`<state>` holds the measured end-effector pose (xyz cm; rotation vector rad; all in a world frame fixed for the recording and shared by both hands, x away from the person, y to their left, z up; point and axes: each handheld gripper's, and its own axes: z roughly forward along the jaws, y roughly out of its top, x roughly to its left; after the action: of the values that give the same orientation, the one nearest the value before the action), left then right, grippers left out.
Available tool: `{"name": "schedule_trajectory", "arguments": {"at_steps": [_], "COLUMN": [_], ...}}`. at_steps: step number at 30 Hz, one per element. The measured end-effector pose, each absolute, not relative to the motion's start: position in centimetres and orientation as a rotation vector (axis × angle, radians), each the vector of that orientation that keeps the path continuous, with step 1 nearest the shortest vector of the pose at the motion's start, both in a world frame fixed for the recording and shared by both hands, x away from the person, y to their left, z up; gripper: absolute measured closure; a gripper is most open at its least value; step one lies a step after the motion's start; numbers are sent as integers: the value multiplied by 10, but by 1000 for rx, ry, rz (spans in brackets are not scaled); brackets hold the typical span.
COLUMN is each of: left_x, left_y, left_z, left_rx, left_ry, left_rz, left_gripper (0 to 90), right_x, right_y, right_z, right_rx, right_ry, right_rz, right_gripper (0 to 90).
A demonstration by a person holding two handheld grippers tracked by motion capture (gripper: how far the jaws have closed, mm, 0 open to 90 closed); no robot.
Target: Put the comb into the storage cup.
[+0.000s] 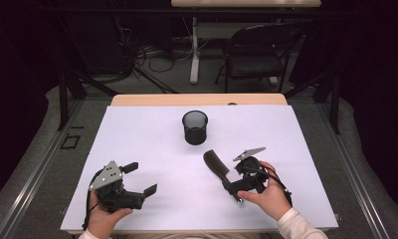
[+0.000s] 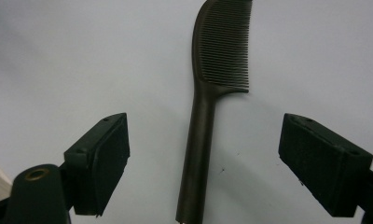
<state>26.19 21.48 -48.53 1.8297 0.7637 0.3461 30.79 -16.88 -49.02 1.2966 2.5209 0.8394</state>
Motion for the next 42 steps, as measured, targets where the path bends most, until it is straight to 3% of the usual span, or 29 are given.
{"name": "schedule_trajectory", "arguments": {"at_steps": [18,42], "left_x": [261,262], "left_y": [214,213], "left_z": [-486,-488], "left_rx": [1835,1842], "left_ry": [766,759], "left_rz": [348,342], "left_gripper": [17,19], "right_x": [318,339], "right_y": [-153,-139], "right_z": [-481,-496], "right_rx": [1270,1321], "right_ry": [2628,2687], "right_rz": [618,431], "right_gripper": [169,182]}}
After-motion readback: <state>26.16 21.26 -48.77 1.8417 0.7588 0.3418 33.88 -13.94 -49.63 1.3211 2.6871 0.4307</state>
